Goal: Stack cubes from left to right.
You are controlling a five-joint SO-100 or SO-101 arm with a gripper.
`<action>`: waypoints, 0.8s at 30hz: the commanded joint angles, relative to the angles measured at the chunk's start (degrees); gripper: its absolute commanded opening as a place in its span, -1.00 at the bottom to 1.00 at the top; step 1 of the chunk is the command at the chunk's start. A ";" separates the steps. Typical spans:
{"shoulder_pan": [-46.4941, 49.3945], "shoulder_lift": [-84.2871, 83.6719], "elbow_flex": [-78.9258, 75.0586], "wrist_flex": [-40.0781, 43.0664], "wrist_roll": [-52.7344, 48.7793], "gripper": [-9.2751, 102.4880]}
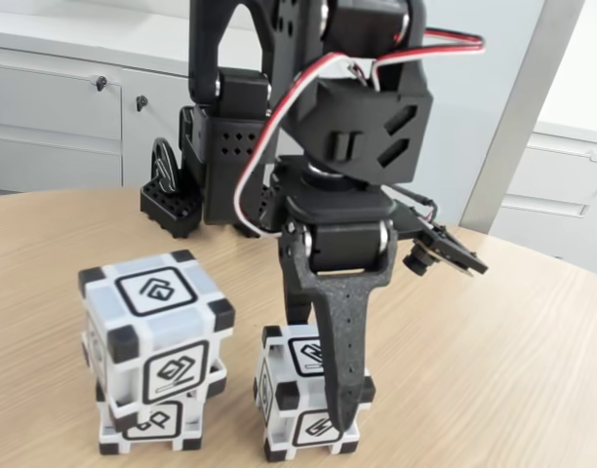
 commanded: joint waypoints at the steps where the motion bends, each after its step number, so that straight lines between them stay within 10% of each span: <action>1: 0.62 0.00 -1.41 0.26 -0.44 -0.22; 24: 0.62 0.00 -0.88 0.26 -0.44 -0.31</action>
